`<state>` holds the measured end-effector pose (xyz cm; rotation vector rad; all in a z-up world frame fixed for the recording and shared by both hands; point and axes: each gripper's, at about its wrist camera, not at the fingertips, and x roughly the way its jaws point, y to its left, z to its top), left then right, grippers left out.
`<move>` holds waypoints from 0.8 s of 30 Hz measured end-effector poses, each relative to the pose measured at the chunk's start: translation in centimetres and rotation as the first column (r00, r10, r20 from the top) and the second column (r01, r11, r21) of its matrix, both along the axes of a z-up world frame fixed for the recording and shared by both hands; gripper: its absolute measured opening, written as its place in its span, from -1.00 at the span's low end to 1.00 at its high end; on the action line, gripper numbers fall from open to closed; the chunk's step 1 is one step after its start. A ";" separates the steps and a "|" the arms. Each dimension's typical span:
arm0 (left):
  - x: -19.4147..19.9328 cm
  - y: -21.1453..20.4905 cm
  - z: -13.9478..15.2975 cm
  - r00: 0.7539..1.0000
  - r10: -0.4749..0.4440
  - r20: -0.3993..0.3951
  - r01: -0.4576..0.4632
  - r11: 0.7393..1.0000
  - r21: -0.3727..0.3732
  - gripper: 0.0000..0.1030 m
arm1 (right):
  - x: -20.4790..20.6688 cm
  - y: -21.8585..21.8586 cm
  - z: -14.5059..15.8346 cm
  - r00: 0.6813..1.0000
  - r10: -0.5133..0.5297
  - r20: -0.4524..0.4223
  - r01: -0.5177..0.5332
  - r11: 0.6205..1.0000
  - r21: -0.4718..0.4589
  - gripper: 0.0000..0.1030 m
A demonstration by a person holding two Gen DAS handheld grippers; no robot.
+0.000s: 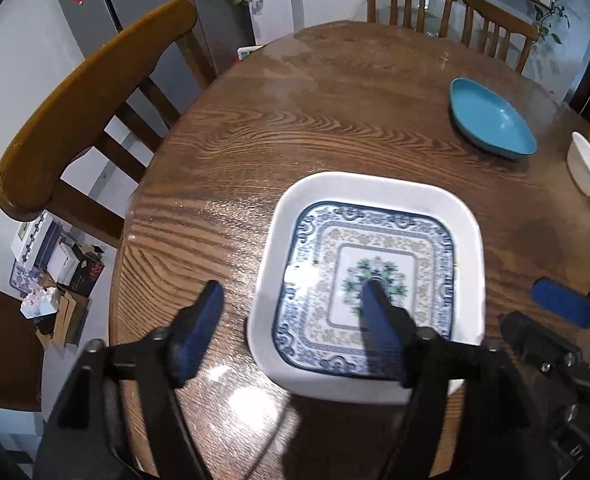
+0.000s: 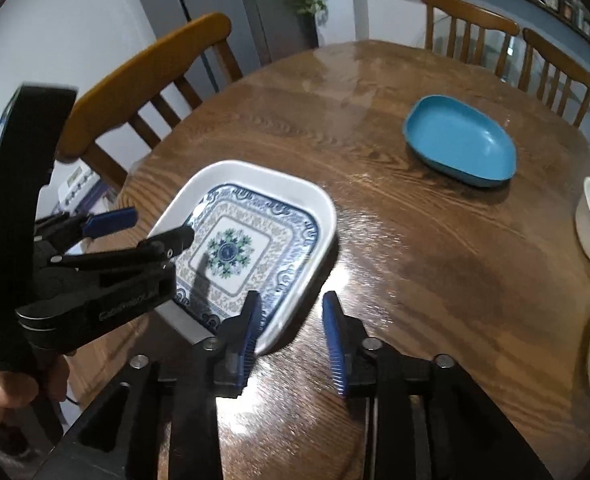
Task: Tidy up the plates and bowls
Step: 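Open both grippers and withdraw from the stacked plates, then grasp the rim of the teal dish with the left gripper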
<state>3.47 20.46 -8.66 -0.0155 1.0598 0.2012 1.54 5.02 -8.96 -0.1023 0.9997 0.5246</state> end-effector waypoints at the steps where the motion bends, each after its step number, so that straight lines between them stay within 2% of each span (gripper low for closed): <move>1: -0.1 -0.4 0.3 1.000 -0.007 0.005 0.007 1.000 -0.002 0.48 | 0.0 -0.8 0.1 1.000 -0.012 0.001 0.012 1.000 0.007 -0.15; 6: -0.6 -2.3 1.4 0.999 -0.046 0.020 0.046 0.999 -0.018 0.57 | 0.1 -4.0 0.9 0.998 -0.067 -0.010 0.068 0.996 0.054 -0.11; 10: -0.9 -4.4 2.2 0.996 -0.085 0.027 0.086 0.996 -0.029 0.68 | -0.8 -6.9 1.4 0.996 -0.093 0.006 0.093 0.993 0.072 0.15; 11: -1.0 -4.9 2.4 0.995 -0.094 0.030 0.095 0.995 -0.032 0.77 | -1.0 -7.5 1.5 0.995 -0.096 0.009 0.095 0.993 0.077 0.15; 16: -1.5 -8.2 3.1 0.990 -0.137 0.038 0.139 0.989 -0.043 0.95 | -2.1 -10.5 2.0 0.991 -0.133 0.023 0.131 0.987 0.092 0.16; 24: -1.4 -12.8 3.2 0.981 -0.194 0.027 0.195 0.979 -0.058 0.97 | -3.5 -15.7 2.9 0.974 -0.222 0.049 0.215 0.970 0.114 0.16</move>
